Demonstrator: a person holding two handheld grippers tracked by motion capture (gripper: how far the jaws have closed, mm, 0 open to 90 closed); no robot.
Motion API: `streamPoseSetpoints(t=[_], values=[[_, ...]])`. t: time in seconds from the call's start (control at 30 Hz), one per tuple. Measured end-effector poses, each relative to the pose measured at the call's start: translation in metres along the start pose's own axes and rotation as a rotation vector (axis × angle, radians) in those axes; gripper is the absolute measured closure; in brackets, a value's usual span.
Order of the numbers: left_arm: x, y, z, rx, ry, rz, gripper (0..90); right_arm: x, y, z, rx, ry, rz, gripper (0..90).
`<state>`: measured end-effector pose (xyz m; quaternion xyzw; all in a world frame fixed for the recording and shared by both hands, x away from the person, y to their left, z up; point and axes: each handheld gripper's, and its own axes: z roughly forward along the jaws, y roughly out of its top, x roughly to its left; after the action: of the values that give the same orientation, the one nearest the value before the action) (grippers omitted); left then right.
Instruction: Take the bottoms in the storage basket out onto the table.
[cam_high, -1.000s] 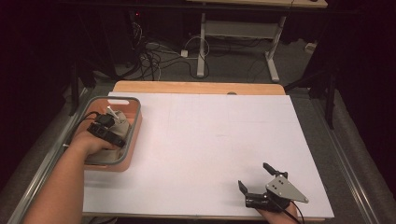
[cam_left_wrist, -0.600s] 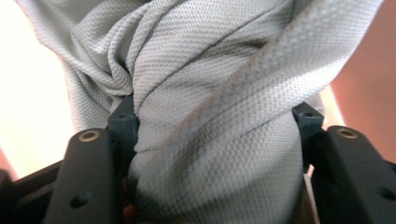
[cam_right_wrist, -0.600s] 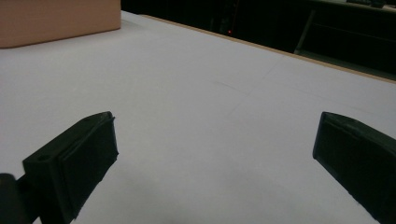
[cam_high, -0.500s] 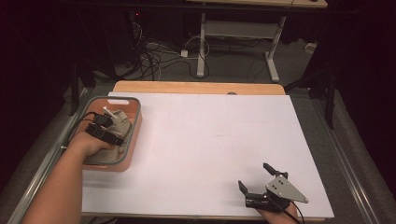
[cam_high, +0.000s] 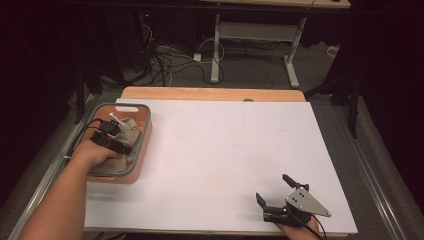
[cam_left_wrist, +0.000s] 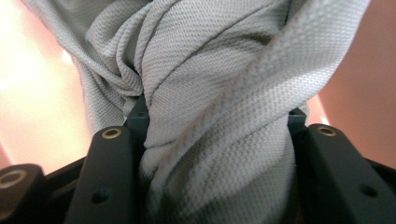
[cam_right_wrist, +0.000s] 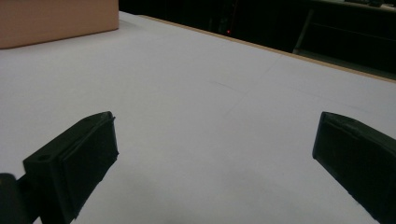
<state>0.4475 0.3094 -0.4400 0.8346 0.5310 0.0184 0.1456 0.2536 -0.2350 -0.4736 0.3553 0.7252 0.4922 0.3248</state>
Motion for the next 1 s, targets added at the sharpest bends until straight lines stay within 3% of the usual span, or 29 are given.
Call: streamPoseSetpoints(t=[0.3, 0.57, 1.0], values=[[-0.005, 0.005, -0.004, 0.058, -0.011, -0.023, 48.4, -0.002, 0.000, -0.002, -0.004, 0.002, 0.000, 0.7], [-0.007, 0.011, -0.009, 0.148, -0.009, -0.069, 48.1, -0.002, 0.000, -0.002, -0.007, 0.004, 0.001, 0.7], [-0.014, 0.011, -0.014, 0.231, -0.015, -0.077, 48.1, 0.000, 0.000, -0.002, -0.007, 0.008, 0.002, 0.7]])
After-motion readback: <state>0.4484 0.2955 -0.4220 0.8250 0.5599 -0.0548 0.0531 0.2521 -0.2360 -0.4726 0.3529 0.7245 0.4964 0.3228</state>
